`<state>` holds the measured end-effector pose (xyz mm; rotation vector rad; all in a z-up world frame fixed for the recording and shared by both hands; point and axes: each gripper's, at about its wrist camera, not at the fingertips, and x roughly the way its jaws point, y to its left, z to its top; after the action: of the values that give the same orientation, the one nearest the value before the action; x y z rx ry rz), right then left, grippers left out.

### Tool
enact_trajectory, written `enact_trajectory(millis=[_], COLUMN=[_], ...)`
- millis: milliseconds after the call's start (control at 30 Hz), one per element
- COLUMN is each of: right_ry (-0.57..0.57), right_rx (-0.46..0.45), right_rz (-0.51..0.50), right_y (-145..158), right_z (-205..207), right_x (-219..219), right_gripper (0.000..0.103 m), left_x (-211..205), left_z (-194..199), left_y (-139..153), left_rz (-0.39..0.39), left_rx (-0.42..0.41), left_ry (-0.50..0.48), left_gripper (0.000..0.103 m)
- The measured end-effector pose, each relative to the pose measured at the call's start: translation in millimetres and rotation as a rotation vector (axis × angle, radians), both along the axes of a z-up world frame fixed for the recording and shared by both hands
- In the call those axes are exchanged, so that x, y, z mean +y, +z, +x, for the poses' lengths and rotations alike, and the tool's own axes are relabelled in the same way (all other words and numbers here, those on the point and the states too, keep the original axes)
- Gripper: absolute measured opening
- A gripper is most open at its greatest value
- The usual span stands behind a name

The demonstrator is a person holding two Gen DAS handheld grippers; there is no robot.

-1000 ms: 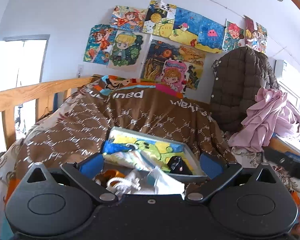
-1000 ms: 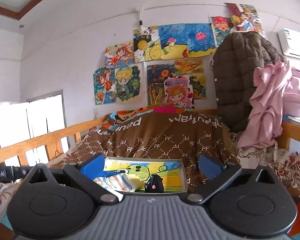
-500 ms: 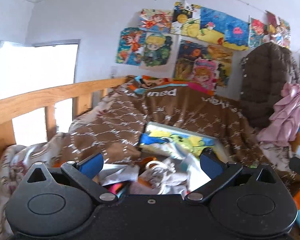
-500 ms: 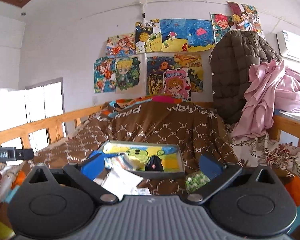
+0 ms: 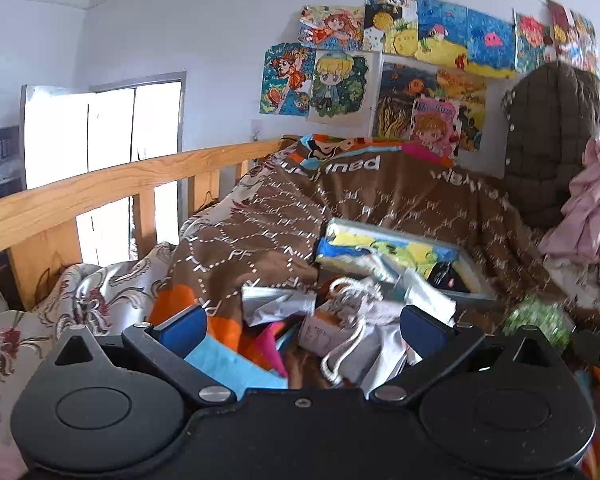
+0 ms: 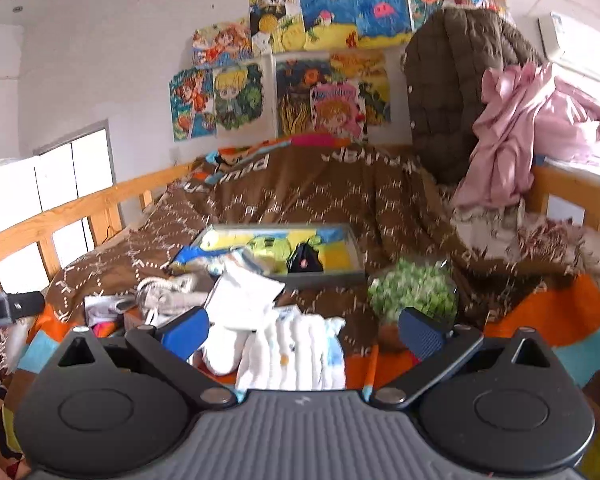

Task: Organize soft objects

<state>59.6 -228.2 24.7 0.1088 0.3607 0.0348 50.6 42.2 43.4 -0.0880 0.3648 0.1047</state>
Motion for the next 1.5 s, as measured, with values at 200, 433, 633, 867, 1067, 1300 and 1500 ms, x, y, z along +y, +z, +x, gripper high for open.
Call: enact_trajectory(millis=[200,433,633,867,1067,1300,1500], right_ry=[0.043,0.107,0.132,0.16,0.193,0.251,0.348], right_rx=[0.037,0.064,0.102,0.148,0.182,0.173,0.177], right_rz=[-0.025,-0.092,-0.114,-0.106,-0.105,-0.183,-0.298], right_y=[-3,-6,-10,-15,-15,-14,-24], right_z=[6,8,12,24,40,62,83], right_x=[10,30,36,37,31,31,44], right_gripper=[0.103,0.103,0.103,0.103,0.103,0.103,0.103], left_x=[3,20,14,2,1,2,3], left_z=[13,20,23,29,48,72,105], left_y=[-10,-16,-18,-22,-34,-37,-40], left_rz=[0.042,-0.023,-0.013,0.02,-0.033,-0.021,0.016], left_rx=[0.114,0.199,0.234,0.261,0.359,0.368,0.395], left_ry=[0.067,0.14,0.114,0.064,-0.039,-0.103,-0.179], left_gripper=[0.102,0.102,0.102,0.102,0.102,0.102,0.102])
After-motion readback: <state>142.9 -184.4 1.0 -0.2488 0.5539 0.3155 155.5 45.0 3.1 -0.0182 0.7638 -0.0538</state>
